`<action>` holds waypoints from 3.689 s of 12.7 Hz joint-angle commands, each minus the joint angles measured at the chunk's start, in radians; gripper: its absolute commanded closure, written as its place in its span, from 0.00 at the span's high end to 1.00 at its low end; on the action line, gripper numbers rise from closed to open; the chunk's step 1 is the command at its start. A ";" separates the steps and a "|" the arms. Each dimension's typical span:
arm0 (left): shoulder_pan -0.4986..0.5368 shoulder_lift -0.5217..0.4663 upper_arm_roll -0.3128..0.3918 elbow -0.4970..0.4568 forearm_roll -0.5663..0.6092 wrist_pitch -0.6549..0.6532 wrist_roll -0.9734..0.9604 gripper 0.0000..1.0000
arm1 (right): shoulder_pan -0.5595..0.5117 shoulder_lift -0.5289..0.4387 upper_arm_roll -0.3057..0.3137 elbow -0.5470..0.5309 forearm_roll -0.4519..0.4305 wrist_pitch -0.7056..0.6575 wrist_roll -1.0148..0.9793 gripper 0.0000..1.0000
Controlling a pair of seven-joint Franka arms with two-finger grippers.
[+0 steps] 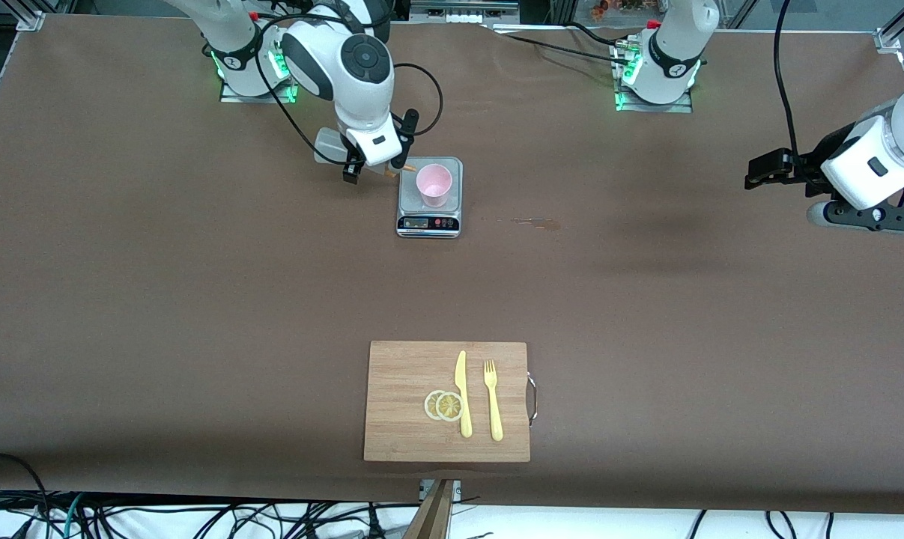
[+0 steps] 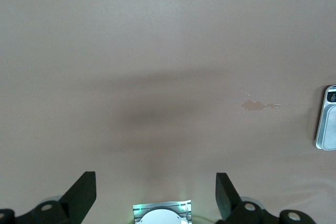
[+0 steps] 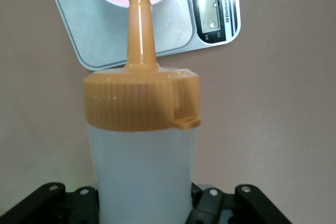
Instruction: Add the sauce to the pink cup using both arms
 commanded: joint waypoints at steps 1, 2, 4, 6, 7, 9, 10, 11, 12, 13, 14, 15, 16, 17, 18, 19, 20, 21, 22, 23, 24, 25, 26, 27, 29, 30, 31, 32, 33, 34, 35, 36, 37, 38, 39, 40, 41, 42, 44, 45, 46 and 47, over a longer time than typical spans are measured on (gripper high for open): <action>0.004 0.013 -0.004 0.027 0.014 -0.006 -0.006 1.00 | 0.026 0.032 0.012 0.064 -0.060 -0.060 0.048 0.13; 0.004 0.013 -0.004 0.027 0.014 -0.006 -0.007 1.00 | 0.040 0.052 0.012 0.094 -0.081 -0.101 0.067 0.13; 0.004 0.013 -0.006 0.027 0.012 -0.006 -0.007 1.00 | 0.075 0.089 0.012 0.147 -0.126 -0.166 0.107 0.13; 0.004 0.013 -0.006 0.027 0.012 -0.006 -0.007 1.00 | 0.100 0.100 0.012 0.157 -0.143 -0.195 0.125 0.13; 0.004 0.013 -0.004 0.027 0.012 -0.006 -0.007 1.00 | 0.109 0.108 0.012 0.171 -0.155 -0.220 0.127 0.13; 0.004 0.013 -0.004 0.027 0.011 -0.006 -0.007 1.00 | 0.127 0.141 0.012 0.225 -0.186 -0.299 0.130 0.13; 0.004 0.013 -0.004 0.027 0.011 -0.006 -0.007 1.00 | 0.135 0.152 0.012 0.242 -0.193 -0.323 0.130 0.13; 0.004 0.013 -0.006 0.027 0.011 -0.008 -0.007 1.00 | 0.138 0.154 0.012 0.245 -0.195 -0.332 0.134 0.13; 0.004 0.013 -0.004 0.027 0.011 -0.006 -0.007 1.00 | 0.140 0.154 0.012 0.245 -0.195 -0.332 0.143 0.13; 0.004 0.013 -0.006 0.027 0.011 -0.006 -0.007 1.00 | 0.140 0.154 0.013 0.245 -0.195 -0.332 0.142 0.13; 0.004 0.013 -0.006 0.027 0.011 -0.006 -0.007 1.00 | 0.138 0.154 0.013 0.245 -0.193 -0.330 0.142 0.13; 0.004 0.013 -0.004 0.025 0.009 -0.006 -0.007 1.00 | 0.140 0.154 0.013 0.245 -0.195 -0.332 0.141 0.13; 0.004 0.013 -0.004 0.025 0.009 -0.006 -0.007 1.00 | 0.138 0.154 0.012 0.245 -0.195 -0.332 0.140 0.13; 0.004 0.013 -0.004 0.025 0.009 -0.006 -0.007 1.00 | 0.138 0.154 0.013 0.245 -0.195 -0.334 0.139 0.13; 0.004 0.013 -0.006 0.027 0.009 -0.006 -0.007 1.00 | 0.138 0.154 0.012 0.245 -0.197 -0.334 0.139 0.13; 0.004 0.013 -0.006 0.027 0.009 -0.006 -0.007 1.00 | 0.138 0.154 0.012 0.245 -0.197 -0.334 0.139 0.13; 0.004 0.013 -0.006 0.025 0.009 -0.006 -0.007 1.00 | 0.138 0.154 0.012 0.245 -0.195 -0.334 0.136 0.13; 0.004 0.014 -0.004 0.027 0.009 -0.006 -0.007 1.00 | 0.134 0.152 0.012 0.245 -0.193 -0.332 0.131 0.14; 0.004 0.013 -0.004 0.027 0.009 -0.006 -0.007 1.00 | 0.123 0.146 0.012 0.250 -0.190 -0.329 0.125 0.14; 0.004 0.013 -0.004 0.027 0.009 -0.006 -0.007 1.00 | 0.096 0.140 0.012 0.259 -0.183 -0.326 0.099 0.14; 0.004 0.013 -0.004 0.027 0.009 -0.006 -0.007 1.00 | 0.073 0.125 0.012 0.265 -0.165 -0.323 0.058 0.14; 0.004 0.013 -0.004 0.027 0.009 -0.006 -0.007 1.00 | 0.046 0.103 0.012 0.266 -0.122 -0.321 0.020 0.14; 0.004 0.013 -0.006 0.027 0.009 -0.006 -0.007 1.00 | 0.013 0.082 0.012 0.266 -0.089 -0.318 -0.025 0.14; 0.004 0.013 -0.004 0.027 0.009 -0.006 -0.007 1.00 | -0.027 0.062 0.013 0.266 -0.050 -0.314 -0.087 0.14; 0.004 0.013 -0.006 0.027 0.009 -0.006 -0.007 1.00 | -0.105 0.024 0.012 0.268 0.055 -0.298 -0.227 0.14; 0.004 0.013 -0.006 0.027 0.008 -0.006 -0.007 1.00 | -0.141 0.011 0.010 0.273 0.085 -0.297 -0.285 0.14; 0.002 0.014 -0.006 0.027 0.009 -0.006 -0.007 1.00 | -0.176 0.001 0.009 0.276 0.127 -0.295 -0.354 0.14; 0.002 0.013 -0.006 0.027 0.008 -0.006 -0.009 1.00 | -0.211 -0.006 0.006 0.285 0.165 -0.292 -0.439 0.14; 0.002 0.013 -0.004 0.027 0.008 -0.006 -0.009 1.00 | -0.257 -0.004 0.003 0.297 0.196 -0.294 -0.527 0.14; 0.002 0.013 -0.006 0.027 0.008 -0.006 -0.007 1.00 | -0.305 0.002 0.002 0.308 0.225 -0.292 -0.610 0.15; 0.001 0.013 -0.004 0.027 0.008 -0.006 -0.009 1.00 | -0.357 0.022 -0.002 0.318 0.266 -0.288 -0.713 0.15; 0.001 0.013 -0.006 0.027 0.006 -0.006 -0.009 1.00 | -0.386 0.051 -0.022 0.338 0.314 -0.278 -0.840 0.16; 0.001 0.013 -0.006 0.027 0.006 -0.006 -0.009 1.00 | -0.399 0.078 -0.068 0.354 0.361 -0.275 -0.951 0.16; 0.001 0.013 -0.006 0.027 0.006 -0.006 -0.009 1.00 | -0.402 0.101 -0.121 0.364 0.427 -0.275 -1.050 0.16; 0.001 0.013 -0.006 0.027 0.006 -0.006 -0.009 1.00 | -0.405 0.124 -0.167 0.374 0.492 -0.277 -1.158 0.16; 0.001 0.013 -0.006 0.027 0.006 -0.006 -0.009 1.00 | -0.411 0.149 -0.209 0.377 0.558 -0.277 -1.256 0.16; 0.001 0.013 -0.006 0.027 0.006 -0.006 -0.009 1.00 | -0.417 0.175 -0.252 0.377 0.619 -0.277 -1.357 0.16; 0.001 0.013 -0.006 0.027 0.006 -0.006 -0.009 1.00 | -0.429 0.207 -0.281 0.377 0.686 -0.281 -1.463 0.17; 0.001 0.014 -0.006 0.027 0.006 -0.006 -0.009 1.00 | -0.455 0.275 -0.333 0.375 0.808 -0.292 -1.656 0.18; 0.001 0.013 -0.006 0.027 0.006 -0.006 -0.009 1.00 | -0.471 0.313 -0.352 0.377 0.857 -0.313 -1.741 0.18; 0.001 0.014 -0.006 0.027 0.006 -0.006 -0.009 1.00 | -0.480 0.342 -0.367 0.377 0.900 -0.341 -1.796 0.19; 0.001 0.013 -0.006 0.027 0.006 -0.008 -0.009 1.00 | -0.489 0.371 -0.379 0.377 0.935 -0.358 -1.859 0.21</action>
